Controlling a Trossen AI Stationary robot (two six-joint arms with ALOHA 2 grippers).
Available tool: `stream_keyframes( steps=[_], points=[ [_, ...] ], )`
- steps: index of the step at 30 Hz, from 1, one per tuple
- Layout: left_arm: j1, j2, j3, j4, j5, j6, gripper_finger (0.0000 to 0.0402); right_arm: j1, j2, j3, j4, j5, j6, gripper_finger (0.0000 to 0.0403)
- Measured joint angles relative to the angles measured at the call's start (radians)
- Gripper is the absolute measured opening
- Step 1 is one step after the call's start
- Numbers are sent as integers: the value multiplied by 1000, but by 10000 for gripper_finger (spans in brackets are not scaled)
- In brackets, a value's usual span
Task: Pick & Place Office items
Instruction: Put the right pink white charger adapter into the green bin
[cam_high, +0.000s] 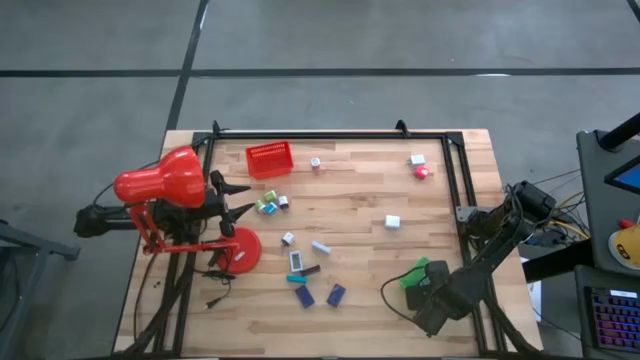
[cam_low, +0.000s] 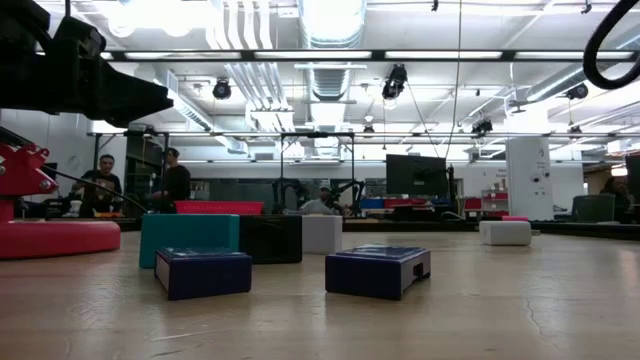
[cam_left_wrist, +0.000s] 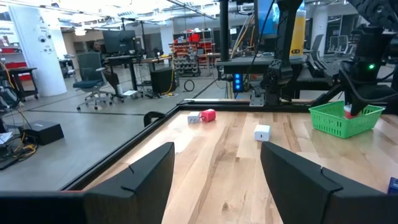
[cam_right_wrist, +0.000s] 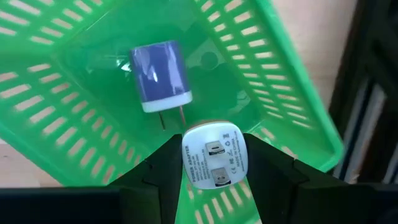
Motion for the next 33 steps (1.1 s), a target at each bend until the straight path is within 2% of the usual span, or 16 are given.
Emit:
stream_keyframes(
  steps=[10, 19, 33],
  points=[
    [0, 0, 0, 0, 0, 0, 245, 5, 0, -60, 99, 3, -38, 148],
    [0, 0, 0, 0, 0, 0, 245, 6, -1, -62, 99, 5, -62, 150],
    [0, 0, 0, 0, 0, 0, 245, 4, -2, -62, 113, 7, -113, 207]
  ],
)
